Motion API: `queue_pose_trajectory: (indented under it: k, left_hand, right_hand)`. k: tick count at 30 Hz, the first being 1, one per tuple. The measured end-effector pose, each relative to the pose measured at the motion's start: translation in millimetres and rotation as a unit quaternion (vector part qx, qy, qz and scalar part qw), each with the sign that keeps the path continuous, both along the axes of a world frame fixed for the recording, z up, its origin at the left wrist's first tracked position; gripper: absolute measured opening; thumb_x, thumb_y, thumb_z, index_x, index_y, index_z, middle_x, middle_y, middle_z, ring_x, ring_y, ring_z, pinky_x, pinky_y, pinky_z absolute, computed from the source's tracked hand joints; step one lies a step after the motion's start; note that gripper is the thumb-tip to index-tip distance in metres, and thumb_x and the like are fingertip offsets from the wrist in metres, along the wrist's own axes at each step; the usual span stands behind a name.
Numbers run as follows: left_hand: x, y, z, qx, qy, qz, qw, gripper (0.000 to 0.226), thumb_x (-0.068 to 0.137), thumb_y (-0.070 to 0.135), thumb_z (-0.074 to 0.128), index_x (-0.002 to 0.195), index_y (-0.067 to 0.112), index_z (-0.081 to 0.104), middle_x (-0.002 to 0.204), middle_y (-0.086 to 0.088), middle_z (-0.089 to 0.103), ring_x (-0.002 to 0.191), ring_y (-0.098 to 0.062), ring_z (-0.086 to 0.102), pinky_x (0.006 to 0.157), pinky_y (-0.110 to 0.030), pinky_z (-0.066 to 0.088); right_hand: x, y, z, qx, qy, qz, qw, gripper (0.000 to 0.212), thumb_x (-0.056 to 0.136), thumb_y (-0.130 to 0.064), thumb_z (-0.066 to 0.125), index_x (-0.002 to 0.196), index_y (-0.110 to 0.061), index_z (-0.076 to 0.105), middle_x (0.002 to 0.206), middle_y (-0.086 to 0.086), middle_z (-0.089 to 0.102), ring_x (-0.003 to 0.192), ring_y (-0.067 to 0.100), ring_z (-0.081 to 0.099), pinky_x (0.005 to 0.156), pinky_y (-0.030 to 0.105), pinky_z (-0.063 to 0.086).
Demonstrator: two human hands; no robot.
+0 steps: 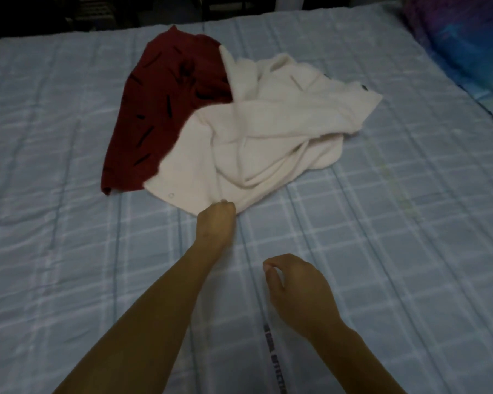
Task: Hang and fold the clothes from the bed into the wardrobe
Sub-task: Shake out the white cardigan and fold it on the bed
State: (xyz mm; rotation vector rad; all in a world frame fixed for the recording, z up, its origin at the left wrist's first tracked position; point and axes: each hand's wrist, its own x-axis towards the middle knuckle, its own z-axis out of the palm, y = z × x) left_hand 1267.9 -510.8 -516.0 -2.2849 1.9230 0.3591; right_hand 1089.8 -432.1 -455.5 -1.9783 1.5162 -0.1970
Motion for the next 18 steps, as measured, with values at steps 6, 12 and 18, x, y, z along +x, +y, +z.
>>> queue_pose_trajectory:
  k: [6,12,18]
  left_hand:
    - [-14.0,20.7,15.8,0.005,-0.001,-0.040,0.999,0.024,0.093,0.002,0.039,0.113,0.006,0.051,0.110,-0.013,0.060,0.098,-0.030,0.060,0.076,-0.034,0.043]
    - [-45.2,88.1,44.5,-0.002,0.032,-0.054,0.998,0.032,0.092,0.004,0.038,0.123,0.008,0.045,0.107,-0.012,0.064,0.095,-0.031,0.062,0.076,-0.035,0.044]
    - [-69.4,168.9,75.9,0.000,0.066,-0.028,0.997,0.033,0.091,0.008,0.043,0.124,0.010,0.048,0.106,-0.011,0.065,0.093,-0.031,0.062,0.071,-0.033,0.043]
  right_hand:
    - [-6.6,15.6,7.7,-0.003,-0.020,0.003,1.000,0.025,0.098,-0.032,0.043,0.106,-0.025,0.065,0.105,-0.010,0.063,0.095,0.006,0.058,0.080,0.015,0.040]
    - [-22.2,50.9,42.4,0.003,-0.026,0.000,1.000,0.025,0.097,-0.030,0.047,0.111,-0.022,0.066,0.112,-0.006,0.065,0.101,0.009,0.059,0.086,0.015,0.040]
    - [-50.5,108.6,89.1,0.000,-0.026,-0.003,1.000,0.024,0.096,-0.028,0.048,0.104,-0.017,0.069,0.106,-0.001,0.068,0.096,0.014,0.062,0.086,0.028,0.048]
